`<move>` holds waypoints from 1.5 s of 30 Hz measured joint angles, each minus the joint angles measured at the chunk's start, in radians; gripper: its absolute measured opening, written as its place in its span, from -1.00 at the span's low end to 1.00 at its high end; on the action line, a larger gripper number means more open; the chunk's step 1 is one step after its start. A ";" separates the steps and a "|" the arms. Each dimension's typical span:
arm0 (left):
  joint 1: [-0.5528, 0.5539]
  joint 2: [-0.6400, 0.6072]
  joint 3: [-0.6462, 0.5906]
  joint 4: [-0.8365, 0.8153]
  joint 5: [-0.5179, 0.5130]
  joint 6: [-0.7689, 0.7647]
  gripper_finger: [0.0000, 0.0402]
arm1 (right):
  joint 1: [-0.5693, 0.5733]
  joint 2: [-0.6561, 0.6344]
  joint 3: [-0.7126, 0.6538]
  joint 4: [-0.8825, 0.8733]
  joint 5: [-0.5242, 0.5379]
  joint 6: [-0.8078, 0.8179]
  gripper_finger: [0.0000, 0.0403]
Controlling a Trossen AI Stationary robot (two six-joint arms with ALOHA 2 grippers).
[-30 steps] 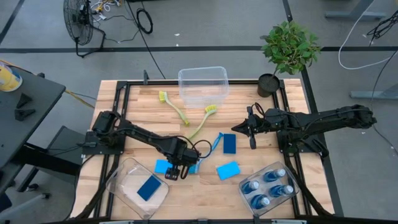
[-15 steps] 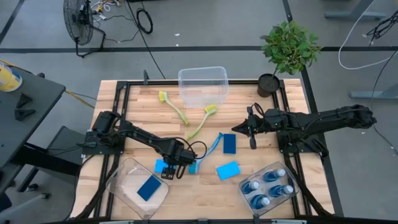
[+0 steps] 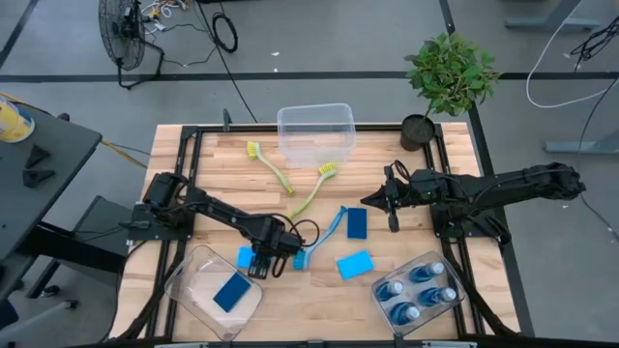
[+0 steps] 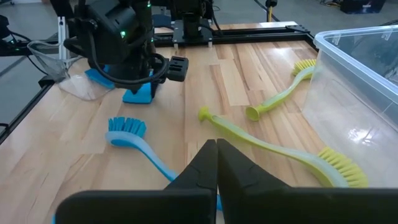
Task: Pick & Place Kitchen Sink Supplies
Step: Put the blue sponge into the bottom left transparent bin
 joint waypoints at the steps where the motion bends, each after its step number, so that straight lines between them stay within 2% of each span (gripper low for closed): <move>1: 0.000 0.000 0.000 0.000 0.000 0.002 -0.18 | 0.000 0.000 0.000 0.000 0.000 0.000 -0.98; 6: 0.003 0.000 0.000 0.008 -0.001 0.001 -0.56 | 0.000 0.000 0.000 0.000 0.001 -0.001 -0.98; 15: 0.003 0.000 0.000 -0.004 0.000 0.004 -0.96 | 0.000 0.000 0.000 -0.008 0.002 -0.006 -0.98; 24: 0.033 0.000 0.065 -0.146 -0.042 0.035 -0.99 | 0.000 0.000 0.000 -0.008 0.003 -0.006 -0.98; 35: 0.109 0.000 0.297 -0.385 -0.145 0.176 -1.00 | 0.000 0.000 0.000 -0.007 0.003 -0.033 -0.98; 40: 0.130 -0.067 0.381 -0.421 -0.169 0.162 -1.00 | 0.000 0.000 0.000 -0.007 0.003 -0.026 -0.98; 45: 0.132 -0.190 0.391 -0.422 -0.169 0.068 -1.00 | 0.000 0.000 0.000 -0.007 0.003 -0.028 -0.98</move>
